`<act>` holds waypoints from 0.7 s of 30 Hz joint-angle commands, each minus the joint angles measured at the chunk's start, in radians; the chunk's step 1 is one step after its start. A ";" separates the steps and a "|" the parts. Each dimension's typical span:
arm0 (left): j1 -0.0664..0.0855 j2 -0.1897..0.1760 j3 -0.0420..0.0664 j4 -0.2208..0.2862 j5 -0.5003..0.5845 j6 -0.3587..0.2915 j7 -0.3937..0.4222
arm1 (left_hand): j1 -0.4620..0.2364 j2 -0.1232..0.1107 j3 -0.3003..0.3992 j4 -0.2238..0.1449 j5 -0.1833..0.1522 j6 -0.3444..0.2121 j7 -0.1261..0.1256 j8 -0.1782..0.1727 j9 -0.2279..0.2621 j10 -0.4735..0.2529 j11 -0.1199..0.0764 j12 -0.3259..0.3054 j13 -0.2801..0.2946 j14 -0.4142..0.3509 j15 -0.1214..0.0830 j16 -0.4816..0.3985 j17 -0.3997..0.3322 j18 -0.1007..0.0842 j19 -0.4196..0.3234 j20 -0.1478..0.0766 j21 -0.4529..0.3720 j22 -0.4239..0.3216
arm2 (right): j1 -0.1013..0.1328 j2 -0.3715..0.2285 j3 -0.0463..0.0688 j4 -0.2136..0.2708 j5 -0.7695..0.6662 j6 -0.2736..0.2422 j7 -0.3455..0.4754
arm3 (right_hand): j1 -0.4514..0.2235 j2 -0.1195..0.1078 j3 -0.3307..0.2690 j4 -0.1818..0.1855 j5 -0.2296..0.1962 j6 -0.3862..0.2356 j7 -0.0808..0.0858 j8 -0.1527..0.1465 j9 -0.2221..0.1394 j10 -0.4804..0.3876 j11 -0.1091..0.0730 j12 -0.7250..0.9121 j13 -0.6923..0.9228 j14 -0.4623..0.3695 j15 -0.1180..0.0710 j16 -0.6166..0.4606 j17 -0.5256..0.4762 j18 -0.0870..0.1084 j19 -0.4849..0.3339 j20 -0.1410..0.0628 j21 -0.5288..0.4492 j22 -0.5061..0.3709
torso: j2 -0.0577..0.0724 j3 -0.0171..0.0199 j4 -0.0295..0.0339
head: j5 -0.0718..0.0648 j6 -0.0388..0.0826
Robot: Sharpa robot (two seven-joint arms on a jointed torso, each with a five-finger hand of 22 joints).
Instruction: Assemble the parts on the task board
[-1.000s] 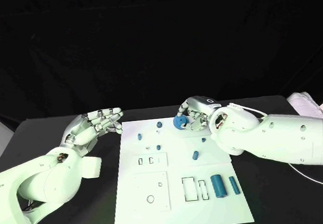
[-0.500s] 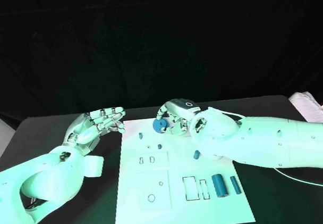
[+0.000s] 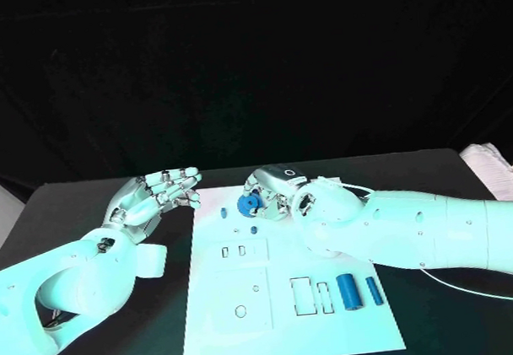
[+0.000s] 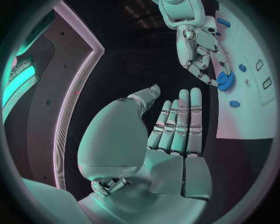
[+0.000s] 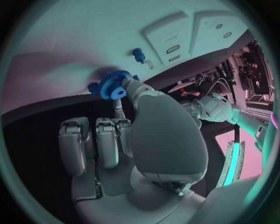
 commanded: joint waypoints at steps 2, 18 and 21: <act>0.001 0.003 0.001 0.000 -0.001 0.019 0.005 | 0.001 0.005 -0.001 -0.006 -0.005 -0.005 0.004 0.003 -0.001 -0.005 -0.002 -0.001 -0.001 -0.009 0.001 0.003 -0.001 0.013 -0.006 0.000 0.004 0.001 | -0.003 0.010 -0.001 -0.018 -0.003 0.034 0.015 | -0.007 0.005 0.008 0.002 -0.004 0.037 -0.022 0.030 0.005 0.069 -0.001 0.004 0.220 0.104 -0.004 0.005 0.262 -0.014 0.105 -0.005 0.004 0.263 | -0.001 0.0003 -0.0008 | 0.002 -0.003; 0.001 0.001 0.001 0.000 -0.001 0.019 0.004 | 0.001 0.005 -0.001 -0.006 -0.005 -0.005 0.004 0.003 -0.001 -0.005 -0.002 -0.001 -0.001 -0.009 0.001 0.003 -0.001 0.013 -0.006 0.000 0.004 0.001 | -0.006 0.022 -0.003 -0.050 -0.010 0.034 -0.001 | -0.009 0.004 0.009 0.001 -0.004 0.036 -0.022 0.030 0.005 0.068 -0.001 0.003 0.219 0.104 -0.003 0.006 0.262 -0.014 0.105 -0.005 0.004 0.263 | 0.000 0.0028 -0.0031 | 0.003 -0.004; 0.001 0.001 0.001 0.000 -0.001 0.019 0.004 | 0.001 0.005 -0.001 -0.006 -0.005 -0.005 0.004 0.003 -0.001 -0.005 -0.002 -0.001 -0.001 -0.009 0.001 0.003 -0.001 0.013 -0.006 0.000 0.004 0.001 | -0.006 0.023 -0.003 -0.051 -0.008 0.043 0.002 | -0.012 0.003 0.010 0.001 -0.005 0.035 -0.021 0.029 0.004 0.067 -0.001 0.002 0.217 0.104 -0.003 0.005 0.261 -0.014 0.105 -0.005 0.004 0.263 | 0.000 0.0025 -0.0030 | 0.002 -0.003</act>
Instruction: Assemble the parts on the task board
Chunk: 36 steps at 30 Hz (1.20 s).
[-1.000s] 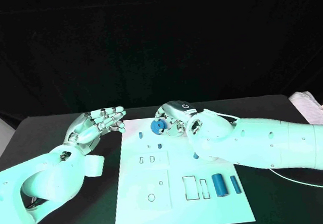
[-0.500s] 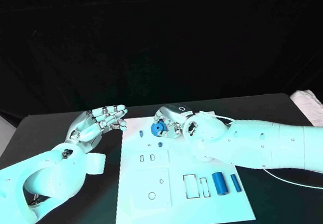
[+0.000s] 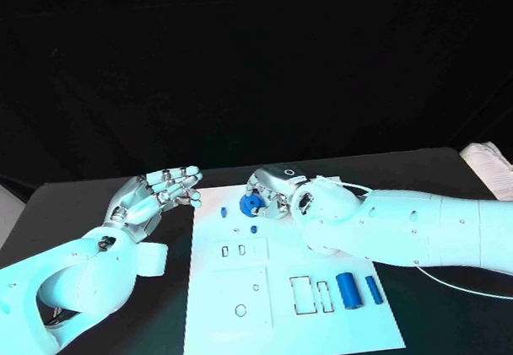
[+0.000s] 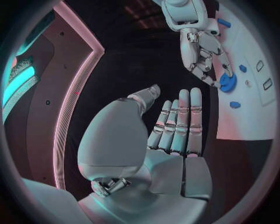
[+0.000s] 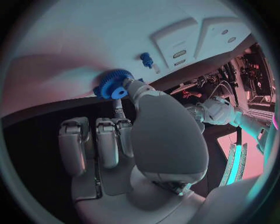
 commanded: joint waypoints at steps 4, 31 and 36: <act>0.001 0.000 0.001 0.003 -0.001 0.018 0.005 | 0.001 0.005 -0.001 -0.006 -0.005 -0.005 0.004 0.003 -0.001 -0.005 -0.001 -0.001 -0.001 -0.009 0.001 0.003 -0.001 0.013 -0.006 0.000 0.004 0.001 | -0.002 0.006 -0.001 -0.011 0.012 0.040 0.013 | -0.039 -0.009 0.004 0.006 -0.011 0.006 -0.010 0.014 -0.004 0.053 0.008 -0.014 0.202 0.103 0.004 0.005 0.260 -0.014 0.105 0.000 0.004 0.263 | 0.000 -0.0006 -0.0010 | -0.001 -0.001; 0.001 -0.003 0.001 0.002 -0.001 0.017 0.003 | -0.008 0.007 -0.001 -0.007 -0.005 -0.017 0.012 -0.003 -0.004 -0.020 0.003 -0.003 -0.002 -0.015 0.004 0.011 -0.006 0.013 -0.015 0.003 0.014 0.006 | -0.002 -0.010 -0.003 -0.021 0.160 0.110 0.050 | -0.095 0.048 -0.242 0.076 -0.012 -0.075 0.027 -0.063 -0.046 0.022 0.044 -0.046 0.175 0.104 0.040 0.006 0.263 -0.014 0.105 0.038 0.004 0.263 | 0.000 -0.0001 0.0007 | -0.001 -0.005; 0.001 -0.003 0.001 0.001 -0.001 0.017 0.003 | -0.008 0.007 -0.001 -0.007 -0.005 -0.017 0.012 -0.003 -0.004 -0.020 0.003 -0.003 -0.002 -0.015 0.004 0.011 -0.006 0.013 -0.015 0.003 0.014 0.006 | -0.002 -0.022 -0.003 -0.016 0.160 0.092 0.047 | -0.107 0.054 -0.239 0.077 0.002 -0.070 0.025 -0.061 -0.047 0.025 0.043 -0.042 0.178 0.104 0.039 0.006 0.263 -0.014 0.105 0.036 0.004 0.263 | 0.000 0.0005 0.0006 | -0.001 -0.005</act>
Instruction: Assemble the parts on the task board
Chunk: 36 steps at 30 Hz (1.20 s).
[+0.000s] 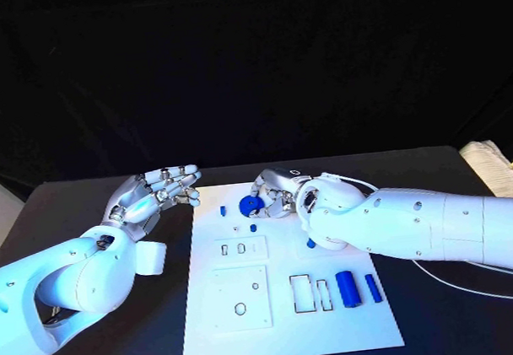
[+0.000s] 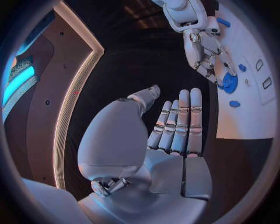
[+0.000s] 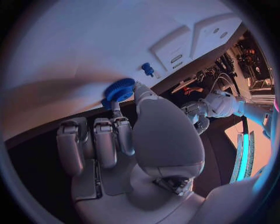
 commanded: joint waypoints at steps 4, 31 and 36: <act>0.001 0.000 0.001 0.001 -0.001 0.016 0.005 | -0.004 0.003 -0.001 -0.007 -0.005 -0.006 0.015 -0.003 -0.001 -0.009 0.000 -0.003 -0.001 -0.004 0.001 0.007 -0.002 0.013 -0.004 -0.001 0.005 0.001 | -0.003 -0.017 -0.002 0.016 0.010 -0.002 0.002 | -0.009 0.006 0.009 -0.001 0.016 0.007 -0.001 0.005 -0.002 0.028 -0.004 0.009 0.181 0.104 -0.002 0.006 0.263 -0.014 0.105 -0.001 0.004 0.263 | 0.000 0.0007 -0.0001 | 0.000 0.000; 0.001 0.002 0.001 -0.015 -0.001 0.021 0.008 | -0.004 0.003 0.000 -0.008 -0.005 -0.009 0.016 -0.004 -0.002 -0.012 0.001 -0.003 -0.001 -0.006 0.002 0.008 -0.003 0.013 -0.007 0.000 0.006 0.002 | 0.073 -0.390 0.016 0.233 0.307 0.011 0.266 | 0.079 -0.016 0.072 -0.048 0.007 0.006 0.002 -0.004 -0.014 0.018 -0.003 -0.004 0.171 0.104 -0.002 0.006 0.263 -0.014 0.105 -0.002 0.004 0.263 | -0.012 0.0124 -0.0207 | -0.005 0.011; 0.001 0.006 0.000 -0.018 -0.001 0.027 0.008 | -0.004 0.003 0.000 -0.009 -0.005 -0.009 0.015 -0.004 -0.002 -0.013 0.001 -0.003 -0.001 -0.007 0.002 0.008 -0.003 0.013 -0.007 0.000 0.007 0.002 | 0.080 -0.454 0.013 0.219 0.321 0.074 0.308 | 0.112 -0.024 0.095 -0.070 0.007 0.011 0.002 -0.006 -0.018 0.016 -0.003 -0.007 0.169 0.104 -0.002 0.006 0.263 -0.014 0.105 -0.002 0.004 0.263 | -0.013 0.0191 -0.0222 | -0.011 0.009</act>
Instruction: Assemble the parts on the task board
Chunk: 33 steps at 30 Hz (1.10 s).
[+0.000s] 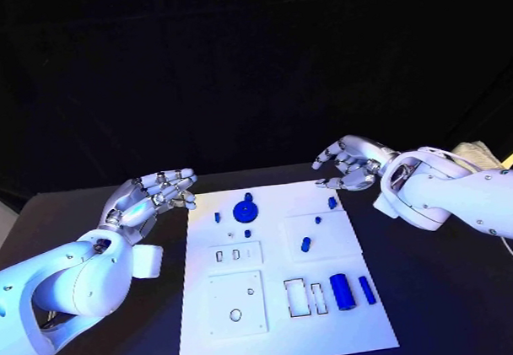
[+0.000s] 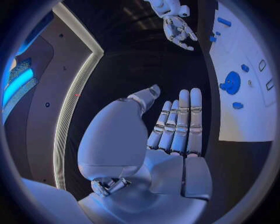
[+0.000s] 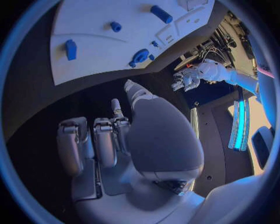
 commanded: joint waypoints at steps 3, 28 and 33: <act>0.001 0.005 0.001 -0.002 -0.001 0.027 0.009 | -0.004 0.003 0.003 -0.006 -0.005 -0.009 0.015 -0.004 -0.001 -0.006 0.001 -0.003 -0.001 -0.007 0.002 0.004 -0.002 0.013 -0.007 0.000 0.004 0.001 | 0.002 -0.049 -0.005 -0.007 0.037 0.116 0.097 | 0.023 -0.006 0.017 -0.008 0.002 0.005 0.001 -0.006 -0.004 0.016 -0.003 -0.007 0.169 0.104 -0.002 0.006 0.263 -0.014 0.105 -0.002 0.004 0.263 | -0.002 0.0086 -0.0028 | -0.009 -0.005; 0.000 0.007 0.000 -0.008 -0.001 0.037 0.010 | -0.003 0.003 0.003 -0.007 -0.005 -0.009 0.015 -0.004 -0.001 -0.006 0.000 -0.003 -0.001 -0.007 0.002 0.005 -0.002 0.013 -0.008 0.000 0.004 0.002 | -0.070 -0.013 -0.022 -0.132 -0.027 0.105 0.089 | 0.039 -0.017 0.031 -0.021 0.011 0.003 0.001 -0.009 -0.007 0.015 -0.003 -0.009 0.168 0.104 -0.002 0.006 0.263 -0.014 0.105 -0.002 0.004 0.263 | 0.001 0.0083 0.0023 | -0.018 -0.019; 0.000 0.006 0.000 -0.008 -0.001 0.037 0.009 | -0.003 0.003 0.003 -0.007 -0.005 -0.009 0.015 -0.004 -0.001 -0.006 0.000 -0.003 -0.001 -0.007 0.002 0.005 -0.002 0.013 -0.008 0.000 0.004 0.002 | -0.080 0.007 -0.022 -0.146 -0.028 0.098 0.084 | 0.037 -0.016 0.032 -0.020 0.012 0.002 0.002 -0.010 -0.008 0.016 -0.003 -0.008 0.169 0.104 -0.002 0.006 0.263 -0.014 0.105 -0.002 0.004 0.263 | 0.001 0.0090 -0.0001 | -0.015 -0.021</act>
